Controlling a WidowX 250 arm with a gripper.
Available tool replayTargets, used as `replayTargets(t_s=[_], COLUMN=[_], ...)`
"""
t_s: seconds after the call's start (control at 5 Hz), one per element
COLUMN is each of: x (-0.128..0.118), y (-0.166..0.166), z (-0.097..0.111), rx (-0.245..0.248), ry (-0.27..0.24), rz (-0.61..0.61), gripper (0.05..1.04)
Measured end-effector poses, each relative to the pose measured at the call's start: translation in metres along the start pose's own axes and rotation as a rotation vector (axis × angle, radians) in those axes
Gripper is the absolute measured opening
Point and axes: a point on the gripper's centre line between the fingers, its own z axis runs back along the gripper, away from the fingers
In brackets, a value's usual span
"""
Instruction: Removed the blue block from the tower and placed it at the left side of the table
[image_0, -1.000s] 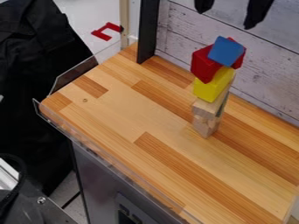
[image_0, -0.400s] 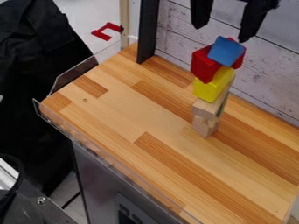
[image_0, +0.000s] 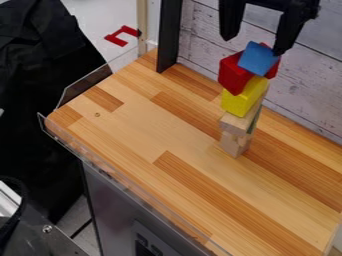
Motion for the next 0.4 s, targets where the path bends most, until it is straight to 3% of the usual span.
replayTargets(t_s=[0.2,0.4], x=[0.000,0.002], y=[-0.002,-0.004], z=[-0.001,-0.015], rx=[0.016,0.031], ry=[0.001,0.050], rz=[0.000,0.006], gripper=[0.999,0.999])
